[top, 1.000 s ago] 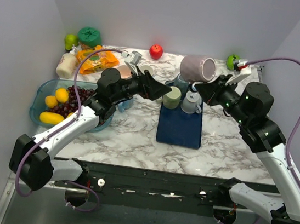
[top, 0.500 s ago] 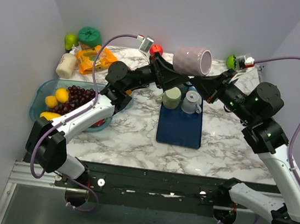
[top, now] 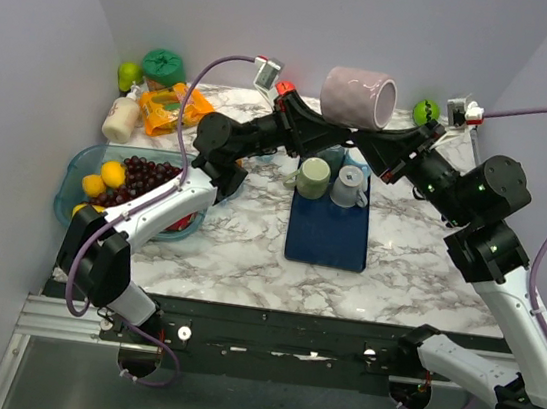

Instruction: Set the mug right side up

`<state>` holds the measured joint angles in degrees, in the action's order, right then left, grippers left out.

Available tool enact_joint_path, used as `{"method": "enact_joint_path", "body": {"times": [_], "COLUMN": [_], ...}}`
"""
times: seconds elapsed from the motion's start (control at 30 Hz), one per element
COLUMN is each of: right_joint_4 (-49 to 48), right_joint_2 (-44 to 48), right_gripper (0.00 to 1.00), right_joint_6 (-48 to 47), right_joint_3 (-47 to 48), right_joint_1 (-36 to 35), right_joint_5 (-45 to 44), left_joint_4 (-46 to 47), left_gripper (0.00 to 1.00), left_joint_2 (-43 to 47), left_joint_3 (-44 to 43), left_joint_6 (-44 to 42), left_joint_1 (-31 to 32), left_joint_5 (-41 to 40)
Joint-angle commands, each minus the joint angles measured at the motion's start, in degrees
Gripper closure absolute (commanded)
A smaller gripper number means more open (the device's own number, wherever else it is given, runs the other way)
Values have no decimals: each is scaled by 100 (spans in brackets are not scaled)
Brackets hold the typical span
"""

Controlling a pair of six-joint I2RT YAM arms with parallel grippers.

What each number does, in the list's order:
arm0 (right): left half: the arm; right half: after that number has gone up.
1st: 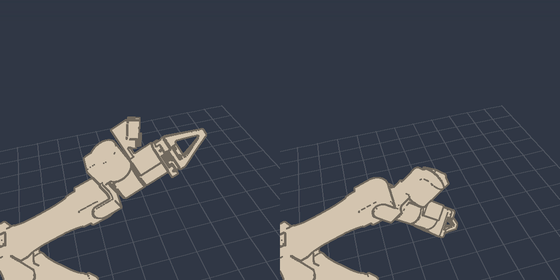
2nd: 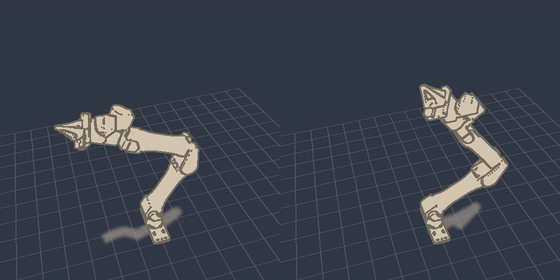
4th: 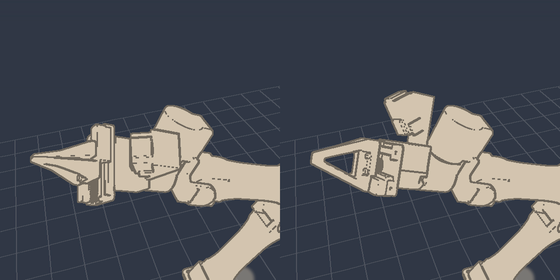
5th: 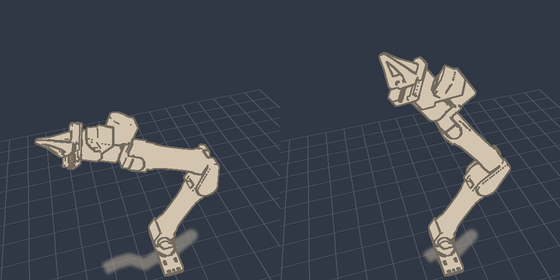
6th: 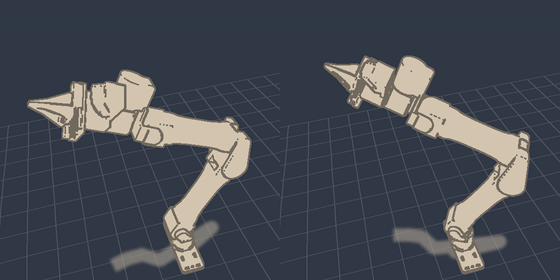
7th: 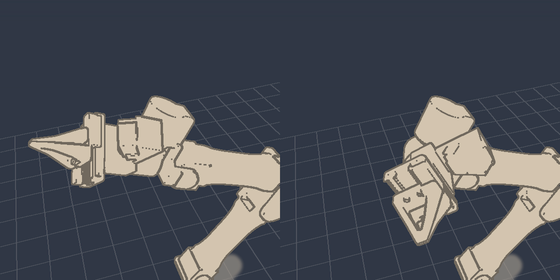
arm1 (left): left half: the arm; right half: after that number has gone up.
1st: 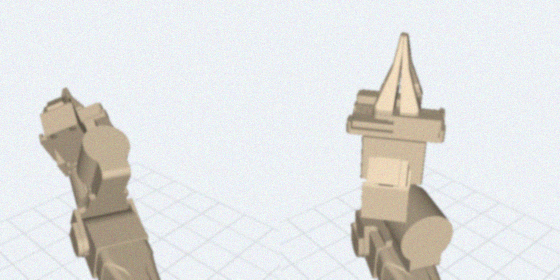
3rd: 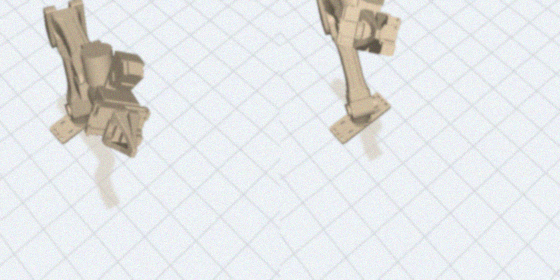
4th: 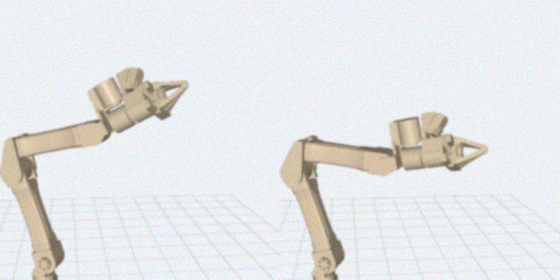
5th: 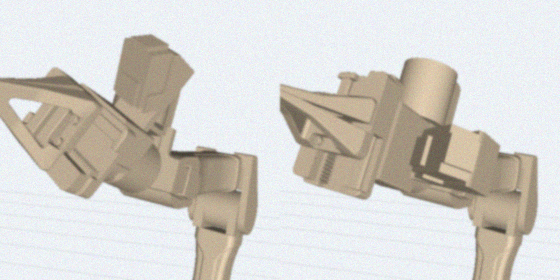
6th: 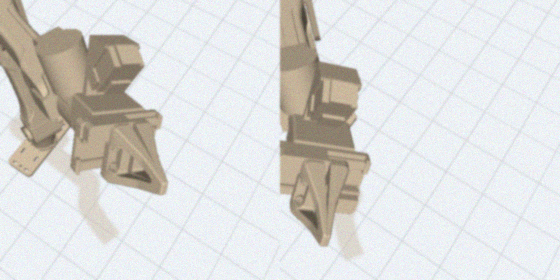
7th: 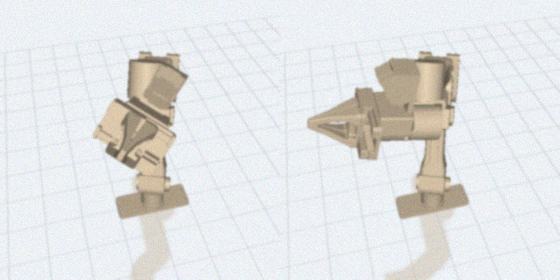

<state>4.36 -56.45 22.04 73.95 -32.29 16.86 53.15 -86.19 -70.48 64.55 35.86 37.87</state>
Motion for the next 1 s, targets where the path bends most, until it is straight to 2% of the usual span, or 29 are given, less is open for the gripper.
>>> {"method": "enact_joint_path", "body": {"times": [0.0,0.27,0.63,0.67,0.73,0.77,0.83,0.9,0.93,0.97], "right_joint_4": [-849,-937,-1095,-1052,-990,-920,-849,-665,-595,-455], "right_joint_2": [195,64,-7,-7,11,28,72,142,160,195], "right_gripper": [99,99,99,99,99,99,98,87,76,70], "right_joint_6": [125,230,388,397,423,424,441,450,467,476], "right_joint_3": [146,32,-276,-294,-346,-407,-495,-601,-636,-654], "right_joint_1": [-49,-49,-49,-49,-49,-58,-49,-58,-49,-49], "right_joint_5": [414,844,819,766,652,486,292,-77,-191,-375], "left_joint_4": [293,706,1514,1532,1497,1454,1120,613,374,76], "left_gripper": [71,68,65,69,93,100,100,100,100,100], "left_joint_2": [-99,-293,-512,-530,-539,-522,-417,-276,-136,-65], "left_joint_3": [-150,-370,-528,-555,-625,-634,-582,-494,-441,-432], "left_joint_6": [145,523,1138,1173,1165,1147,902,491,331,156], "left_joint_1": [44,114,194,185,194,185,194,185,185,185], "left_joint_5": [116,72,-69,-52,-16,-25,-69,-226,-288,-376]}}
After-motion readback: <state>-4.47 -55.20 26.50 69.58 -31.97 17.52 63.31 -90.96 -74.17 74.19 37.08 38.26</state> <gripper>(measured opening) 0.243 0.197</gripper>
